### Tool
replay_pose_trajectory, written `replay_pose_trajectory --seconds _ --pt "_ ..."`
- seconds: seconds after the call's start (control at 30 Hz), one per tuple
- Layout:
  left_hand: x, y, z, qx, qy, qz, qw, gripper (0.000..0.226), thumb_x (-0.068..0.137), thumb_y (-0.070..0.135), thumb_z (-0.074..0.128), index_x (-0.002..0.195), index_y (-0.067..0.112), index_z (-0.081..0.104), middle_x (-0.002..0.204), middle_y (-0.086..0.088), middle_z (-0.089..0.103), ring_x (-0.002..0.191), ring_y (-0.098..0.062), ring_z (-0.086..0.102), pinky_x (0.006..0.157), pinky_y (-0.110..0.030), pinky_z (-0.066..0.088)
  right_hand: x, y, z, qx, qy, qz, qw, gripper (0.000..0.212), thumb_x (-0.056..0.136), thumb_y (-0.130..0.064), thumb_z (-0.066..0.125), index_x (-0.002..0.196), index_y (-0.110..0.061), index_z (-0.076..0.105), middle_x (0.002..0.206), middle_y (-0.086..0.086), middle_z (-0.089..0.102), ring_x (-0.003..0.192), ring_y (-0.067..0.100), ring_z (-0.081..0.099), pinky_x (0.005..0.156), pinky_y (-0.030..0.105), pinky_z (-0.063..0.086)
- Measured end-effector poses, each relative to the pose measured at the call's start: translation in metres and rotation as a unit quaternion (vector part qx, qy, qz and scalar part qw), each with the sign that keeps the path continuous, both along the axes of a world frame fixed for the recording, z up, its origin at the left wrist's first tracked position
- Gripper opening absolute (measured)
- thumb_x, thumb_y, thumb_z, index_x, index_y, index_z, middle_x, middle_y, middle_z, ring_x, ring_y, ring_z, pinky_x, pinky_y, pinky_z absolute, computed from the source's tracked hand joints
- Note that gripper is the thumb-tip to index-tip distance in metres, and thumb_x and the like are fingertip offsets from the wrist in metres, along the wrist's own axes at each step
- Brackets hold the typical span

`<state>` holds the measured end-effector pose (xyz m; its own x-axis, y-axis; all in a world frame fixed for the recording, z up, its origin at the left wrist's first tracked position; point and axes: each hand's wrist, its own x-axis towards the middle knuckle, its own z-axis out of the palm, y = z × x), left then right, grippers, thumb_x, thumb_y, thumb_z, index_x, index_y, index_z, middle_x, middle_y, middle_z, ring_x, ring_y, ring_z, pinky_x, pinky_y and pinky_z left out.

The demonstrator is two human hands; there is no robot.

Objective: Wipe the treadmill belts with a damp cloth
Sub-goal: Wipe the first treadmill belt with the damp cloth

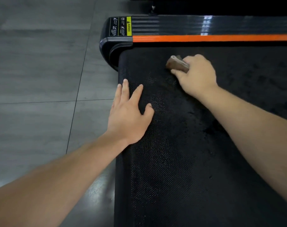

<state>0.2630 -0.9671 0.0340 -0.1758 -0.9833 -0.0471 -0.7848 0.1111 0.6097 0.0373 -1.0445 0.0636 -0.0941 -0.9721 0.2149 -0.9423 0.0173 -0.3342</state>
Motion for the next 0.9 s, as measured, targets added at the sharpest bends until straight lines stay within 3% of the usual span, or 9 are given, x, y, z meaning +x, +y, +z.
replay_pose_trajectory --seconds 0.13,0.2,0.3,0.47,0.63,0.8,0.9 --pt "0.002 -0.001 -0.002 -0.001 0.011 -0.002 1.000 0.065 0.102 0.049 0.046 0.162 0.035 0.026 0.174 0.002 -0.005 0.159 -0.014 -0.010 0.129 -0.041 0.011 0.013 0.058 -0.006 0.037 -0.002 0.165 0.986 0.031 0.090 -0.051 0.067 0.087 -0.019 0.064 0.086 0.000 0.052 0.080 0.022 0.054 0.067 0.035 0.042" --pt "0.003 -0.001 -0.002 0.003 0.014 -0.005 1.000 0.064 0.104 0.049 0.045 0.162 0.035 0.025 0.174 0.003 -0.007 0.159 -0.013 -0.011 0.129 -0.042 0.011 -0.006 0.043 -0.001 0.016 0.021 0.106 0.994 0.030 0.090 -0.051 0.067 0.087 -0.022 0.063 0.087 0.001 0.054 0.083 0.025 0.056 0.069 0.034 0.041" --pt "0.004 0.000 0.000 0.007 0.015 -0.009 1.000 0.062 0.105 0.049 0.043 0.163 0.035 0.024 0.174 0.004 -0.008 0.158 -0.012 -0.012 0.129 -0.043 0.012 -0.014 0.022 0.001 0.016 -0.035 -0.022 0.999 0.031 0.090 -0.052 0.066 0.084 -0.022 0.061 0.087 0.004 0.057 0.083 0.028 0.057 0.068 0.032 0.038" --pt "0.005 -0.002 -0.001 0.017 0.037 -0.013 0.999 0.061 0.106 0.045 0.046 0.163 0.036 0.025 0.174 0.005 -0.009 0.158 -0.010 -0.013 0.125 -0.036 0.007 0.009 0.090 0.000 0.060 -0.042 0.178 0.981 0.027 0.089 -0.046 0.072 0.081 -0.024 0.059 0.078 -0.004 0.046 0.074 0.020 0.051 0.065 0.036 0.040" --pt "0.006 -0.001 0.000 0.028 0.060 -0.011 0.998 0.058 0.107 0.043 0.045 0.162 0.037 0.026 0.173 0.009 -0.009 0.157 -0.007 -0.014 0.119 -0.029 0.003 -0.008 0.049 0.003 0.017 -0.016 0.007 1.000 0.031 0.090 -0.053 0.066 0.083 -0.023 0.060 0.087 0.004 0.052 0.084 0.030 0.057 0.066 0.033 0.036" --pt "0.007 -0.004 -0.003 0.024 0.071 -0.006 0.997 0.055 0.109 0.036 0.044 0.162 0.036 0.028 0.173 0.008 -0.007 0.157 -0.008 -0.012 0.115 -0.023 0.000 0.031 0.133 -0.002 0.035 -0.031 0.157 0.987 0.037 0.089 -0.058 0.060 0.085 -0.022 0.064 0.083 -0.003 0.051 0.079 0.022 0.056 0.066 0.034 0.044" --pt "0.006 -0.004 -0.003 0.021 0.068 -0.006 0.997 0.055 0.109 0.037 0.044 0.161 0.036 0.029 0.174 0.007 -0.007 0.158 -0.009 -0.012 0.115 -0.024 0.000 0.010 0.118 -0.003 0.026 0.007 0.111 0.993 0.033 0.089 -0.056 0.064 0.083 -0.025 0.059 0.083 -0.002 0.052 0.078 0.022 0.055 0.066 0.035 0.043"
